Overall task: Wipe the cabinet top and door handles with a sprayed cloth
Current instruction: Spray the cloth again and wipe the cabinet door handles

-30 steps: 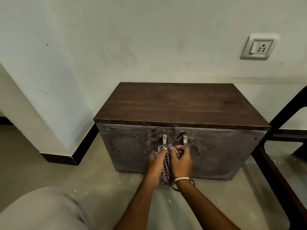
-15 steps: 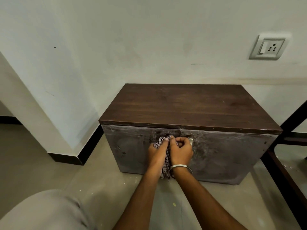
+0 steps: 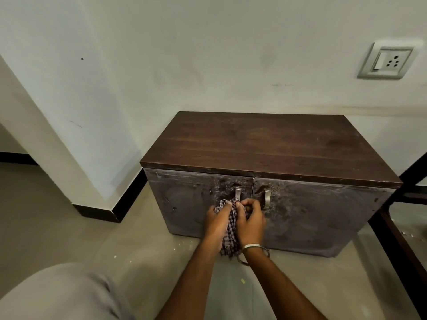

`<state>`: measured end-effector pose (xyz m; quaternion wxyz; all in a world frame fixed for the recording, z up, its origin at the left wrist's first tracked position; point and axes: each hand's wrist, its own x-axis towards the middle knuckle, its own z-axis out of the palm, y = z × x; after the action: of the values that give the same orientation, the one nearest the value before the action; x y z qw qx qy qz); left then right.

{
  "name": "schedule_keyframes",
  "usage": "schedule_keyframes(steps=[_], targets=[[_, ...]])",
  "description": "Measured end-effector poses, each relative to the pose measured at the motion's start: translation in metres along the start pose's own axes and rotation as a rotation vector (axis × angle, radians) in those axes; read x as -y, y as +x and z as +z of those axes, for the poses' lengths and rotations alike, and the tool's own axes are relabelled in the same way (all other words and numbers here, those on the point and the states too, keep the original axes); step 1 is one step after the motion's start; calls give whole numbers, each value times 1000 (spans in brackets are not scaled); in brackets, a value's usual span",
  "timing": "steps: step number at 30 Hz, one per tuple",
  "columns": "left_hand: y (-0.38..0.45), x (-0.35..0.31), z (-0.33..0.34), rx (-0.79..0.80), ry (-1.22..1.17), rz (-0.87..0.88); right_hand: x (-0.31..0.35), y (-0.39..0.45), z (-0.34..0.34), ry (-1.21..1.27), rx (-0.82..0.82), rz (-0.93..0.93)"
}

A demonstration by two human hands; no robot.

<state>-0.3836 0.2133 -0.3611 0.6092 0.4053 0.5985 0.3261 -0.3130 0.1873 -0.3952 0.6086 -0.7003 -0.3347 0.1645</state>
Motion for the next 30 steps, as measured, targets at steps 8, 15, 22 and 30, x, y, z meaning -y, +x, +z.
schedule_keyframes(steps=[8, 15, 22, 30], targets=[[-1, -16, 6, 17, -80, 68, 20, 22, 0, 76, -52, 38], [-1, 2, 5, 51, -109, -29, 2, 7, -7, 20, 31, -7], [11, 14, 11, -25, -36, -57, -6, 5, -6, 8, 61, 39], [12, 13, 12, -44, -49, -56, -9, 6, -3, 0, 48, 89]])
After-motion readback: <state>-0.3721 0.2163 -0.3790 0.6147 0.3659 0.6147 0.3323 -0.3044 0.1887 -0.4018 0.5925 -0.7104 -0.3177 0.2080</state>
